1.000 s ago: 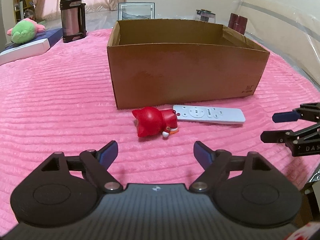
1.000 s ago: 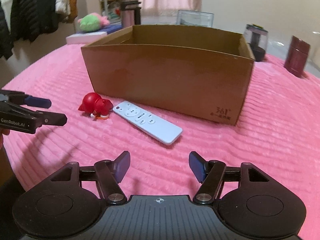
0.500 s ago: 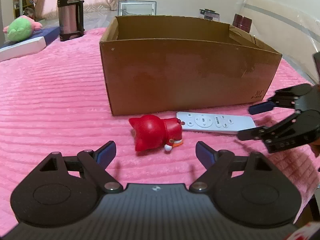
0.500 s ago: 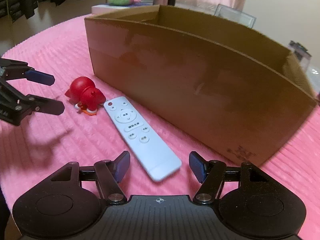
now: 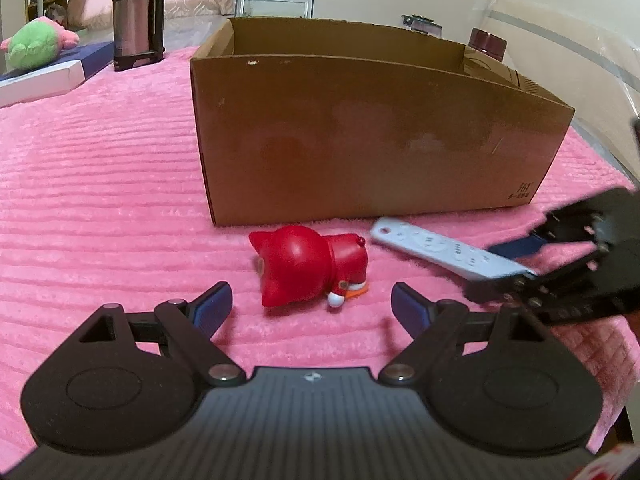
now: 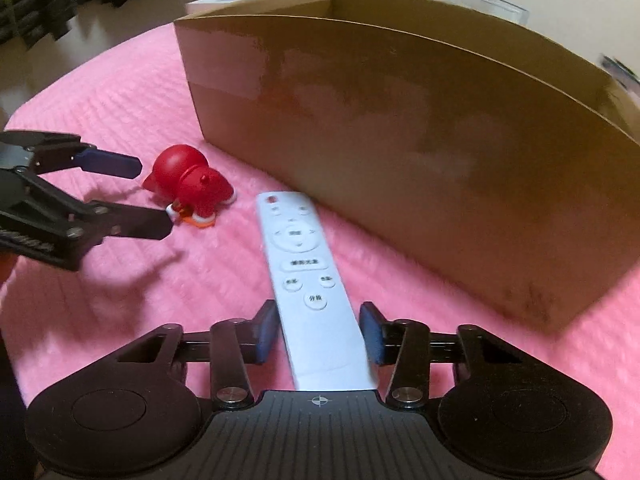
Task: Organize rigid objects
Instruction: 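Close the right tool on the white remote control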
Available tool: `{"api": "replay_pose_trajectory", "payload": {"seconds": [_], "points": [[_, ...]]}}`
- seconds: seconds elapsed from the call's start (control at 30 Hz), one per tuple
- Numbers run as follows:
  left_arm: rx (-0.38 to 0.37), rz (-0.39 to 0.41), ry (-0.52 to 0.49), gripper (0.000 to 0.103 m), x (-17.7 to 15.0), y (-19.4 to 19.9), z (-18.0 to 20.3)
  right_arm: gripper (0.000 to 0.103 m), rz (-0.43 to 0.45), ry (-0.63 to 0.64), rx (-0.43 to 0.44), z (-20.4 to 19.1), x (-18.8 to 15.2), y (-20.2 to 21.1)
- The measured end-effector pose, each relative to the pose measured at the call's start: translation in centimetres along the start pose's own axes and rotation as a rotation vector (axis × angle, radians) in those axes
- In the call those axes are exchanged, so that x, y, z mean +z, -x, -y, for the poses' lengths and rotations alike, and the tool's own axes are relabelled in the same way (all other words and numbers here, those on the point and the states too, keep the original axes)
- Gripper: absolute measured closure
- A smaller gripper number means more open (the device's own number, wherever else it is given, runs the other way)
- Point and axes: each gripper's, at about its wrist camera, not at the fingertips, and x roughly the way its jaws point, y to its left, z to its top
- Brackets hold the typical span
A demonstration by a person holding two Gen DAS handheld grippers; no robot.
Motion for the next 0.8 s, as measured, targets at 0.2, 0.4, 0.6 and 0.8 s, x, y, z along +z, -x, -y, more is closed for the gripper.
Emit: {"api": "replay_pose_trajectory", "payload": {"seconds": [0.2, 0.4, 0.6, 0.8], "points": [[-0.008, 0.001, -0.004, 0.019, -0.3, 0.1, 0.1, 0.067, 0.035, -0.147, 0.021, -2.1, -2.9, 2.5], [-0.001, 0.022, 0.009, 0.019, -0.2, 0.3, -0.1, 0.066, 0.102, -0.182, -0.004, -2.4, -3.2, 2.1], [0.005, 0.036, -0.001, 0.019, 0.2, -0.2, 0.3, 0.066, 0.133, -0.189, -0.045, -2.6, -2.8, 1.3], [0.058, 0.061, -0.006, 0.019, 0.7, -1.3, 1.1, 0.067, 0.152, -0.233, -0.120, -2.8, -3.5, 1.8]]}}
